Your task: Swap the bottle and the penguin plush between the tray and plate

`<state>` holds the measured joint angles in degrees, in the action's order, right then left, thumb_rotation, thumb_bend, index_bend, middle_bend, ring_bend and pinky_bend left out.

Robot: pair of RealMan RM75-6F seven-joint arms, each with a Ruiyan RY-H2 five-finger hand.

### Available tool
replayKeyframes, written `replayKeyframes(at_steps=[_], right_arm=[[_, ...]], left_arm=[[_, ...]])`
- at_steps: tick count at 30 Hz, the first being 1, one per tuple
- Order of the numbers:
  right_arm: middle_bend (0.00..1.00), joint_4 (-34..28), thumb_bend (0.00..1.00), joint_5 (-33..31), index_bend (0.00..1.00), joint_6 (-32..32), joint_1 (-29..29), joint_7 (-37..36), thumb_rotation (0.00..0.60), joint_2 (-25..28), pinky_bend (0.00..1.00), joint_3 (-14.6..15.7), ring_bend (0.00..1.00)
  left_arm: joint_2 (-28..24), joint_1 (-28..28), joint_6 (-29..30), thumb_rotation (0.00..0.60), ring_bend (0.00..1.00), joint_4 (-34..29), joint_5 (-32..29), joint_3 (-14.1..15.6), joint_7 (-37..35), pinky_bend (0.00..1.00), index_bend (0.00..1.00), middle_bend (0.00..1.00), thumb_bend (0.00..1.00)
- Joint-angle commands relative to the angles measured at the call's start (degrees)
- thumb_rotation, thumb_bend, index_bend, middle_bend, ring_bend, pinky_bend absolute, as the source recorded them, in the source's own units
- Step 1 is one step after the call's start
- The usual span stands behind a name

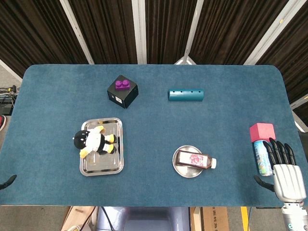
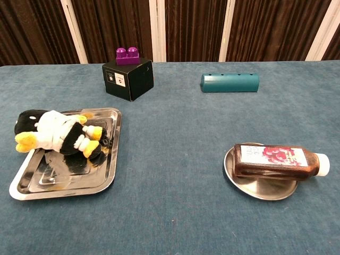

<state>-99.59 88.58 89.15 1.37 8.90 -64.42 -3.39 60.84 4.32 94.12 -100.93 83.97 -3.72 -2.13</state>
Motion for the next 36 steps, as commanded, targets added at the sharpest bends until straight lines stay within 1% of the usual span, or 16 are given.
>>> replayKeyframes(at_steps=[1, 7, 13, 18, 23, 27, 29, 33, 36], right_arm=[[0.04, -0.07, 0.07, -0.46, 0.07, -0.48, 0.15, -0.08, 0.600, 0.08, 0.00, -0.04, 0.00], [0.05, -0.13, 0.07, -0.07, 0.07, -0.58, 0.18, -0.23, 0.600, 0.17, 0.00, 0.19, 0.00], [0.05, -0.80, 0.07, 0.59, 0.07, -0.81, 0.17, -1.16, 0.600, 0.61, 0.00, 0.69, 0.00], [0.05, -1.72, 0.07, 0.62, 0.07, -2.29, 0.40, -0.75, 0.600, 0.98, 0.00, 1.52, 0.00], [0.05, -3.12, 0.07, 0.72, 0.07, -2.98, 0.90, 0.61, 0.600, 0.25, 0.00, 1.49, 0.00], [0.04, -6.31, 0.07, 0.58, 0.07, -6.34, 2.88, 3.27, 0.600, 0.05, 0.00, 1.41, 0.00], [0.04, -9.04, 0.07, -0.20, 0.07, -9.14, 4.69, 5.55, 0.600, 0.18, 0.00, 0.86, 0.00], [0.05, -14.50, 0.07, -3.63, 0.07, -13.26, 7.29, 11.39, 0.600, 0.17, 0.00, -0.27, 0.00], [0.05, -17.88, 0.07, -6.73, 0.07, -16.01, 9.18, 15.50, 0.600, -0.82, 0.00, -0.90, 0.00]], left_arm=[[0.16, 0.09, 0.27, 0.600, 0.00, -0.18, 0.53, 0.22, 0.38, 0.13, 0.13, 0.02, 0.23], [0.54, 0.62, 1.63, 0.600, 0.00, 0.00, 1.95, 0.61, 0.43, 0.13, 0.13, 0.02, 0.23], [0.79, 0.51, 1.55, 0.600, 0.00, 0.17, 2.27, 0.67, 0.80, 0.13, 0.13, 0.02, 0.23], [0.72, 0.85, 2.05, 0.600, 0.00, -0.15, 1.95, 0.56, 0.67, 0.13, 0.13, 0.02, 0.23], [0.92, 0.87, 1.85, 0.600, 0.00, -0.36, 2.23, 0.85, 1.10, 0.13, 0.13, 0.02, 0.23], [1.13, 0.58, 1.43, 0.600, 0.00, -0.44, 1.43, 0.41, 1.68, 0.13, 0.13, 0.02, 0.23], [1.13, 0.48, 1.17, 0.600, 0.00, -0.58, 1.43, 0.46, 1.81, 0.13, 0.13, 0.02, 0.23], [1.22, 0.47, 1.19, 0.600, 0.00, -0.62, 1.03, 0.26, 2.07, 0.13, 0.13, 0.02, 0.23], [1.10, 0.47, 1.05, 0.600, 0.00, -0.72, 0.60, 0.11, 1.87, 0.13, 0.13, 0.02, 0.23]])
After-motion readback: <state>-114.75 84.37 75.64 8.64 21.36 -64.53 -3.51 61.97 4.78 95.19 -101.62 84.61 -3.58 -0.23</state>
